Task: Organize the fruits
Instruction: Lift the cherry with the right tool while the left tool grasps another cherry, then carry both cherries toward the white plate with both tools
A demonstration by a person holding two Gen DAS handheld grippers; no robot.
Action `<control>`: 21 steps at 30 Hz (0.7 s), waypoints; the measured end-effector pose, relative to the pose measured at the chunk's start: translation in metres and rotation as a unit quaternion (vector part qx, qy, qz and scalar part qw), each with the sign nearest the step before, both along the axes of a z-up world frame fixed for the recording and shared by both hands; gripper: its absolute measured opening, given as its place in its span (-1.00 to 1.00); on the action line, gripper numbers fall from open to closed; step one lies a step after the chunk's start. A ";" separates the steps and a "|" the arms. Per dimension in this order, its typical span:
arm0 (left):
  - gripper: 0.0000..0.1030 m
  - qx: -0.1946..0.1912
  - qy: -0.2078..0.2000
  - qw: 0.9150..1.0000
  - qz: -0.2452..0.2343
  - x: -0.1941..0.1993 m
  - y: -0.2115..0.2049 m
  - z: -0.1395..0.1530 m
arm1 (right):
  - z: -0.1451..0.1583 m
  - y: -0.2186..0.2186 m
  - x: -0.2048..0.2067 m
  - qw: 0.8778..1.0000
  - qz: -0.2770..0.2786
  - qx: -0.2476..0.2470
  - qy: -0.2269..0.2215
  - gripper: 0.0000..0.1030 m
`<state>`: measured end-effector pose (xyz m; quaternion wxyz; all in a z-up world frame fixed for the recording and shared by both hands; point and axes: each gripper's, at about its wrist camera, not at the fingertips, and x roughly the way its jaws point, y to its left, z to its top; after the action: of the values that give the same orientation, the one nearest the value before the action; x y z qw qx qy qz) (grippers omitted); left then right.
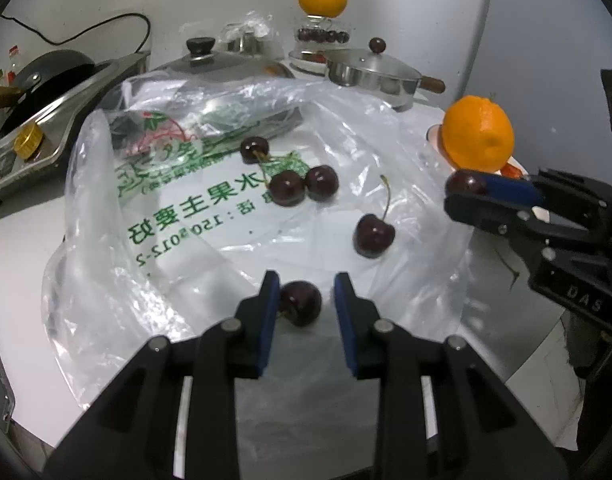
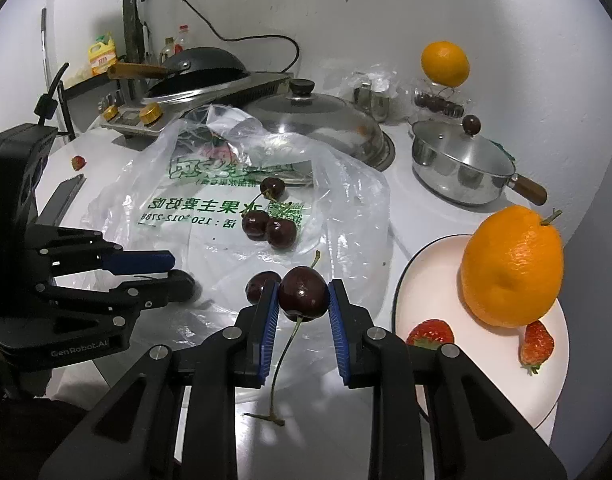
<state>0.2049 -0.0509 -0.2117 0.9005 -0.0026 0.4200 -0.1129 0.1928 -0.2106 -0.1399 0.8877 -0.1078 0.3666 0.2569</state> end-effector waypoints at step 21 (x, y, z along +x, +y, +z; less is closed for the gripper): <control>-0.44 0.028 0.006 1.000 -0.012 0.010 -0.003 -0.015 | 0.003 -0.007 -0.002 1.000 -0.009 0.000 -0.004 -0.48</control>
<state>0.2150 -0.0541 -0.2266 0.8965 0.0266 0.4279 -0.1119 0.1913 -0.2178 -0.1368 0.8915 -0.1055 0.3638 0.2486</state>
